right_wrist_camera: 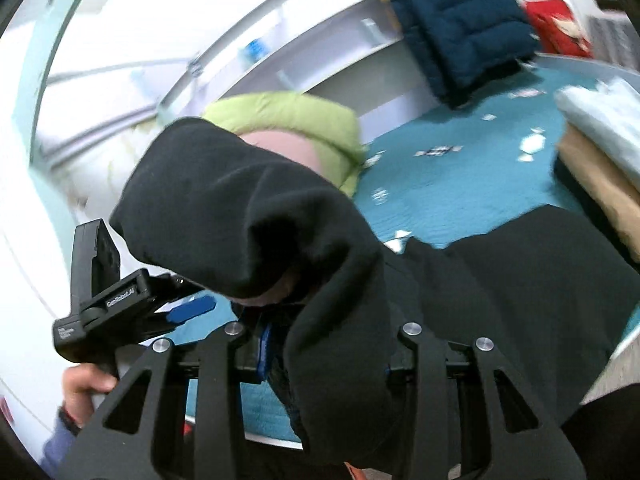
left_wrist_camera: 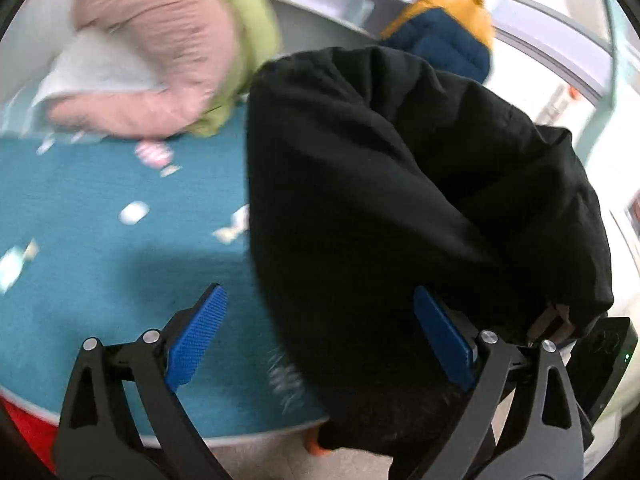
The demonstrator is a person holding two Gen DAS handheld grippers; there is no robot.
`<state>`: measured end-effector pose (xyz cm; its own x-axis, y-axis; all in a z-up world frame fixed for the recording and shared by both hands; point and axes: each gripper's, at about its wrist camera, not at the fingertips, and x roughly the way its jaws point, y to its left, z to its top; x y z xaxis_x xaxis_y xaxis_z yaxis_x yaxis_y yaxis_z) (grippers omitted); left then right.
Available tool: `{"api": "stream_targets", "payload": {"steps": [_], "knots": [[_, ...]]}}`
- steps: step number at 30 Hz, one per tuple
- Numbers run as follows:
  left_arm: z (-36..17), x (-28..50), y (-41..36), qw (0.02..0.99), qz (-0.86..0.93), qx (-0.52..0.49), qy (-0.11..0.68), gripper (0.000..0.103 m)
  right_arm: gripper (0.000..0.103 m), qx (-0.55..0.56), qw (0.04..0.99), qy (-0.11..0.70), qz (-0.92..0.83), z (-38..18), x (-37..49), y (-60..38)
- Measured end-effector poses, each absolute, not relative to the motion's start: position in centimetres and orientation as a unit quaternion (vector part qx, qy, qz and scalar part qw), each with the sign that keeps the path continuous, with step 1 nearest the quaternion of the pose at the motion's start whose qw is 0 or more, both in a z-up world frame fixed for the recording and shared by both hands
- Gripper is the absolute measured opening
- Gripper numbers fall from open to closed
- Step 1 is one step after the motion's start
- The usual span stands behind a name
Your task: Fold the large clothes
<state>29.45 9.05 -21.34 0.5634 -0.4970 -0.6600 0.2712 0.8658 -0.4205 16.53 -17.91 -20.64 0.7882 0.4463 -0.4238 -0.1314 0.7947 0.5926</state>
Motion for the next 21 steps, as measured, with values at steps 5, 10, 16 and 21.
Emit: {"api": "stream_targets", "payload": {"steps": [5,10,16,21], "knots": [[-21.0,32.5,0.1,0.849,-0.292,-0.087,0.432,0.097,0.035,0.357,0.884,0.284,0.104,-22.5,15.7,-24.4],[-21.6,33.7,-7.9,0.831,-0.334,-0.023,0.444,0.098,0.035,0.38,0.877,0.293,0.037,-24.5,15.3,-29.3],[-23.5,33.6,-17.1,0.814,-0.357,0.09,0.449,0.098,0.035,0.41,0.854,0.318,-0.025,-27.7,14.9,-33.4],[-27.1,33.7,-22.3,0.782,-0.382,0.131,0.475,0.098,0.038,0.451,0.814,0.359,-0.067,-32.4,14.9,-36.2]]}}
